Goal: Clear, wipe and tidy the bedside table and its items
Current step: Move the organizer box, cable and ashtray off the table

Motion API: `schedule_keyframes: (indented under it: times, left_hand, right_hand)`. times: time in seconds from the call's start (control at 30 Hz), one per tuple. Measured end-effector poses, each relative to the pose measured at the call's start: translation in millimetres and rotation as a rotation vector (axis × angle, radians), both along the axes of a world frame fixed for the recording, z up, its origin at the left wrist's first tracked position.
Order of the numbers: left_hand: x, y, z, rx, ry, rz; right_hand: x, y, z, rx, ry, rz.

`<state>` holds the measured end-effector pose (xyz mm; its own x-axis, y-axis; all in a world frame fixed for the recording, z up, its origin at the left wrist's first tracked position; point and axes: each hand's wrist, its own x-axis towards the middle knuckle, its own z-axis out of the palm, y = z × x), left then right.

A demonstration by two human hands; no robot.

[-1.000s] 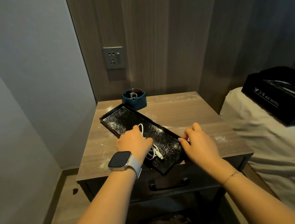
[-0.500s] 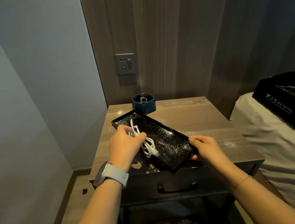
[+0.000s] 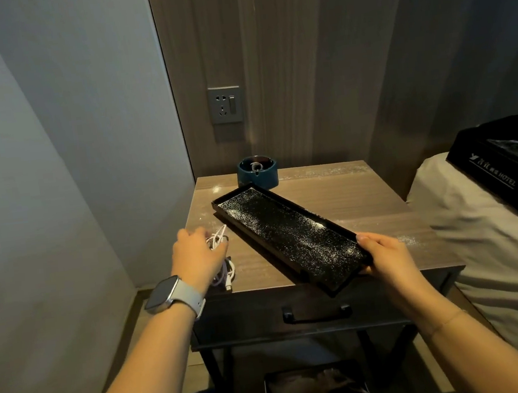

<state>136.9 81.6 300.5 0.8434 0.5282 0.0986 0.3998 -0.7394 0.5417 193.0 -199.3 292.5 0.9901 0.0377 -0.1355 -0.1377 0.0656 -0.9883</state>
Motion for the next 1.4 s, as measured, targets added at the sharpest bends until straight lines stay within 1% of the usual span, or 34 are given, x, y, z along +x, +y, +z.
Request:
schedule_keyframes:
  times: [0.03,0.07,0.1,0.13,0.17,0.2,0.23,0.3,0.37,0.43,0.5,0.7,0.8,0.93,1.1,1.27,1.4]
  left_hand:
    - [-1.2,-3.7,3.7,-0.033,-0.095,-0.005]
    - [-2.8,-8.4,9.0,-0.122,-0.176,-0.012]
    - [-4.4,-13.8,15.1,-0.290,-0.238,-0.019]
    - [-7.2,-22.4,22.7,-0.556,-0.266,-0.029]
    - [-11.5,-33.5,30.1,-0.879,-0.267,-0.056]
    - [-16.5,-45.5,34.7,-1.163,-0.238,-0.082]
    - [-21.1,-58.2,37.7,-1.340,-0.197,-0.104]
    - [-25.8,-82.3,36.2,-1.475,-0.156,-0.137]
    - [-26.1,-105.6,32.8,-1.548,-0.209,-0.146]
    - [-27.0,-128.1,31.2,-1.557,-0.265,-0.136]
    - [-27.6,-150.8,29.5,-1.574,-0.291,-0.139]
    - [-20.5,-227.3,28.4,-1.666,-0.291,-0.123]
    - [-11.1,-270.9,29.1,-1.675,-0.291,-0.147]
    - [3.4,-329.8,30.5,-1.693,-0.244,-0.192]
    - [27.4,-400.1,28.8,-1.757,-0.146,-0.186]
    - [45.0,-461.9,23.3,-1.802,-0.039,-0.212]
    - [51.9,-507.6,13.0,-1.817,0.061,-0.228]
  right_hand:
    - [-0.8,-3.6,1.1,0.005,0.002,0.002]
    - [-1.2,-8.5,2.1,-0.001,0.002,0.003]
    - [-1.6,-15.3,4.2,-0.008,-0.001,-0.001]
    - [-2.3,-23.2,7.8,-0.013,-0.005,-0.005]
    - [-2.8,-32.5,11.4,-0.013,-0.010,-0.007]
    - [-3.0,-43.4,14.4,-0.017,-0.016,-0.006]
    - [-3.8,-54.4,17.6,-0.024,-0.019,-0.005]
    - [-8.7,-77.4,24.6,-0.015,-0.018,-0.006]
    - [-14.6,-100.7,30.2,0.022,-0.010,0.024]
    - [-19.7,-123.2,33.9,0.021,-0.015,0.081]
    - [-23.0,-146.5,36.0,0.003,-0.026,0.075]
    - [-29.2,-214.4,45.0,0.096,-0.040,-0.144]
    - [-29.3,-253.7,39.8,0.073,0.004,-0.208]
    - [-36.6,-305.9,39.2,0.018,0.046,-0.229]
    - [-41.5,-366.3,46.8,0.088,0.066,-0.367]
    - [-37.0,-430.8,45.8,0.042,0.067,-0.444]
    - [-21.9,-477.3,43.5,0.012,0.068,-0.545]
